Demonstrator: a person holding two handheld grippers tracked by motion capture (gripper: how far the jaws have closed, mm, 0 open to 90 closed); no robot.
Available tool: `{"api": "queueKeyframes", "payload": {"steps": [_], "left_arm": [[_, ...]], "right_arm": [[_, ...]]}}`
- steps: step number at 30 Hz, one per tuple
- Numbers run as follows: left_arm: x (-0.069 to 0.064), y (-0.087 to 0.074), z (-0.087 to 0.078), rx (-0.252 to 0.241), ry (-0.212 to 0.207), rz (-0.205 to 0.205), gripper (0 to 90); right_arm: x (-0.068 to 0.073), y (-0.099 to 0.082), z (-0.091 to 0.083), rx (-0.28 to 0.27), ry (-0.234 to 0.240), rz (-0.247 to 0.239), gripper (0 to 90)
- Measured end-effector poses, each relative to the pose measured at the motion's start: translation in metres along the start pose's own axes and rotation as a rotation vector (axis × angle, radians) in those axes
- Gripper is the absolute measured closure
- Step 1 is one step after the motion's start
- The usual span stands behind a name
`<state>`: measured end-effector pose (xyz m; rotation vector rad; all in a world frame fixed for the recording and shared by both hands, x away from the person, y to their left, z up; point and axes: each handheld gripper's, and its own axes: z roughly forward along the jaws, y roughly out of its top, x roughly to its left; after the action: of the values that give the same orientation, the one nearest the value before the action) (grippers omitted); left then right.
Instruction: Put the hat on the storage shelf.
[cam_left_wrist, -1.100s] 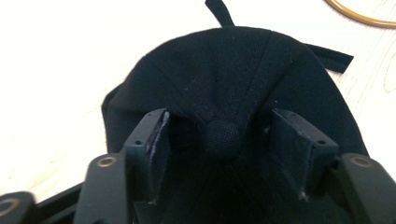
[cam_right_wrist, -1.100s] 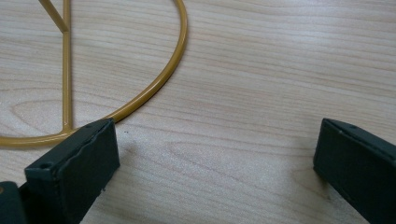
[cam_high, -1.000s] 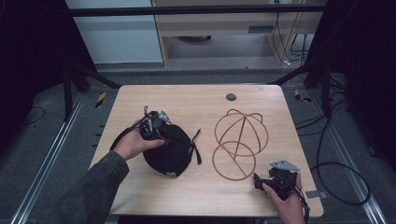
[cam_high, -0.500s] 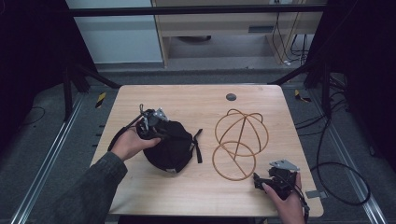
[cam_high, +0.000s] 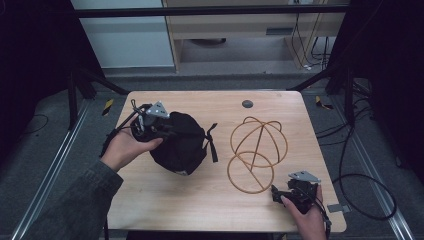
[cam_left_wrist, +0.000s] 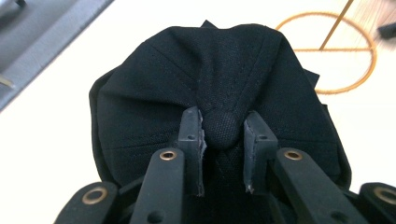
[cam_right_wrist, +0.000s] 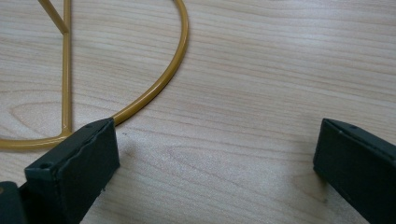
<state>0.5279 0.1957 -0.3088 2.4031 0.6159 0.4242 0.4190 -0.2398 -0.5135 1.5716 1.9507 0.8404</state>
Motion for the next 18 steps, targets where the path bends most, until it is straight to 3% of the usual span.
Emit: {"api": "queueKeyframes", "payload": {"steps": [7, 18], "left_arm": [[-0.011, 0.012, -0.028, -0.060, 0.027, 0.032, 72.6], [-0.023, 0.022, -0.057, -0.101, 0.041, 0.077, 72.7]], "right_arm": [[0.000, 0.000, 0.000, -0.001, 0.000, -0.001, 0.3], [-0.001, 0.000, 0.000, 0.000, 0.004, -0.004, 0.4]]}}
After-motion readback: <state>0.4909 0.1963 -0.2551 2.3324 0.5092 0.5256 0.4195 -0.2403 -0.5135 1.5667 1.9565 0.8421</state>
